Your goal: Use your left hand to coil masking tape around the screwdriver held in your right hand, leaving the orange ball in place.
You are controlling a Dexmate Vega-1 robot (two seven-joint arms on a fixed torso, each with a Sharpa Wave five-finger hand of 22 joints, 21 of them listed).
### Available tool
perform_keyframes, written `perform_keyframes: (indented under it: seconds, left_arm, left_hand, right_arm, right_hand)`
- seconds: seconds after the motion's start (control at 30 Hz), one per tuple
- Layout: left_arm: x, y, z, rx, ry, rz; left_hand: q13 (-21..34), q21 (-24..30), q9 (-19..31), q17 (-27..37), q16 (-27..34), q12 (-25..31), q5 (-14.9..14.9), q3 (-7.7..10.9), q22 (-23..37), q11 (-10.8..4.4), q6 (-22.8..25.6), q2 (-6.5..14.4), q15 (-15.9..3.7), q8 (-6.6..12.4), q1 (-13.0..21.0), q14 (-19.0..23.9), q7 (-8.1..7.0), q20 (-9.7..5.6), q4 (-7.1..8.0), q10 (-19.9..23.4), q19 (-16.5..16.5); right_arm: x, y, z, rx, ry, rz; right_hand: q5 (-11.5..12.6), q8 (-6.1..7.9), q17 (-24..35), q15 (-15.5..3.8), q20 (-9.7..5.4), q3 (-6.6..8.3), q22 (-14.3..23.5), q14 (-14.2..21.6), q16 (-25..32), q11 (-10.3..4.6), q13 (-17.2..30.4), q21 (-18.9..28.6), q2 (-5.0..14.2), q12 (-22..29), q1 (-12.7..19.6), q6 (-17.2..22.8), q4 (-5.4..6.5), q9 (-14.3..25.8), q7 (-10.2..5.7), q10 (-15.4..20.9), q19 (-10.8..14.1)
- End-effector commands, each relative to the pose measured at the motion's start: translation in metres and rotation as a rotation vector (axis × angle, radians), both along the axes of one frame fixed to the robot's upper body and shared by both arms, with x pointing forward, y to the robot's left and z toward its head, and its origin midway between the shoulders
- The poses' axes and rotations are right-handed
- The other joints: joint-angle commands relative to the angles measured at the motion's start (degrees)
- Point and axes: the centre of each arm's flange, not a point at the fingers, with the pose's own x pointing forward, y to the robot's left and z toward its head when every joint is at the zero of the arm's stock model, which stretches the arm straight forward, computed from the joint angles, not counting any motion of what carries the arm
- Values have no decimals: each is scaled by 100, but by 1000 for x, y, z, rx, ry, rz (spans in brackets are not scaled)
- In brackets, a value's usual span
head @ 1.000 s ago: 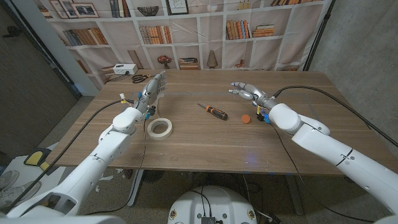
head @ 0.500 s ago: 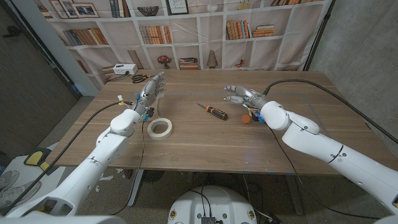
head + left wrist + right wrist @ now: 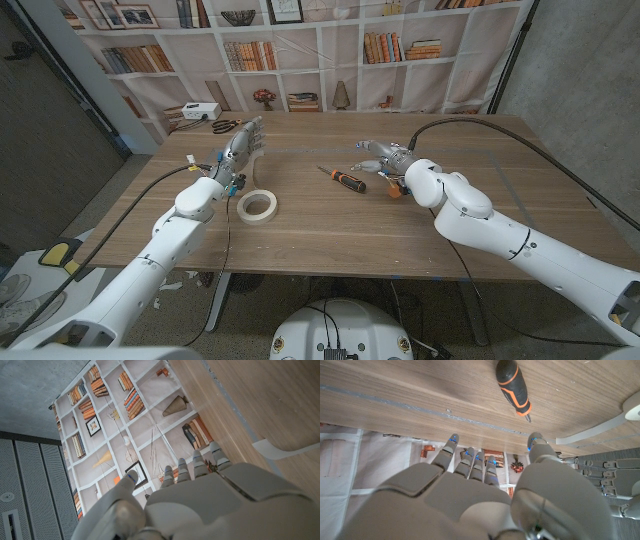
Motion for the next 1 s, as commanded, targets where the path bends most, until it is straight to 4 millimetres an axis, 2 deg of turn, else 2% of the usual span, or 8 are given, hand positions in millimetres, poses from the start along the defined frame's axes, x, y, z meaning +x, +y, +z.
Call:
perform_keyframes:
  seconds: [0.03,0.57,1.0]
  left_arm:
    - [-2,3,-2,3,3,3]
    - [-4,6,-5,-5,10,2]
    - [-1,7,-4,-1,13,-4]
  left_hand:
    - [25,-20,24,16,-8,-13,-7,-16,31,25,37,-8,33,-13,32,22,-35,4,-19,14,20]
    - [28,-34,25,21,-23,-26,-17,-29,33,24,46,-12,33,-24,20,31,-39,4,-13,20,25]
    - [30,-46,27,26,-38,-44,-22,-44,36,37,44,-11,35,-37,-2,33,-38,5,2,12,28]
  right_arm:
    - [11,16,-5,-142,106,-64]
    - [31,40,-7,-219,170,-33]
    - [47,54,-7,-243,185,-21]
  right_hand:
    - [51,0,48,-7,13,-22,25,106,79,-6,27,21,41,6,-48,-2,32,6,-1,49,44]
    - [90,-7,79,-25,-28,-45,25,143,114,-16,29,39,89,2,-51,-60,39,-1,-2,56,86]
    - [146,30,86,-46,-82,23,24,190,137,-20,30,59,204,31,126,-1,-41,-10,-13,141,143]
